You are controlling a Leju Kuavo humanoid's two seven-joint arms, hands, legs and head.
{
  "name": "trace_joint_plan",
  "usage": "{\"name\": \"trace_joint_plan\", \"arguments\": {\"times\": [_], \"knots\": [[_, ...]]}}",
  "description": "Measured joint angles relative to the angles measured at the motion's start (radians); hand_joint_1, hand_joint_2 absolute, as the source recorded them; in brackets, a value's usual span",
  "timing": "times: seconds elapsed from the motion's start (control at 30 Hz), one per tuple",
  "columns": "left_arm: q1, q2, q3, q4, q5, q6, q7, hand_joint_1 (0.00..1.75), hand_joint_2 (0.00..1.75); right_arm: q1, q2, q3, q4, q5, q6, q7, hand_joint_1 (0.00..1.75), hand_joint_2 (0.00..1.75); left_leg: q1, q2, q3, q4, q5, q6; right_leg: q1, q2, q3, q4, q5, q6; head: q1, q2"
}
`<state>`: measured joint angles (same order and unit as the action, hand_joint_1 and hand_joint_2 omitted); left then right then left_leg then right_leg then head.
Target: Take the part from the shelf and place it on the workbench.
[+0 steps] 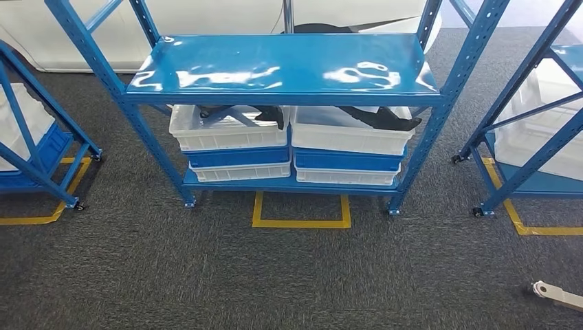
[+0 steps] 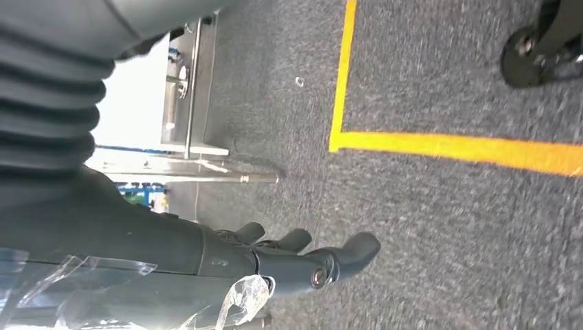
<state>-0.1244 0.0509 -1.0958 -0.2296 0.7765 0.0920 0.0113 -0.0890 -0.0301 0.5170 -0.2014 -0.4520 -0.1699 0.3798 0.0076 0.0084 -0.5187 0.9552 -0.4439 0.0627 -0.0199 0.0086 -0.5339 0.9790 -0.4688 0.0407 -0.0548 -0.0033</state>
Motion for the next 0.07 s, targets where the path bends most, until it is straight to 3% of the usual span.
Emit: {"name": "trace_joint_plan", "arguments": {"times": [0.07], "knots": [[-0.002,0.000,0.000,0.000,0.001,-0.001,0.001,0.00,1.75,0.000,0.000,0.003,0.000,0.000,-0.002,0.001,0.00,1.75,0.001,0.000,0.001,-0.002,0.003,0.002,0.002,0.000,0.000,0.000,0.001,-0.003,0.000,0.000]]}}
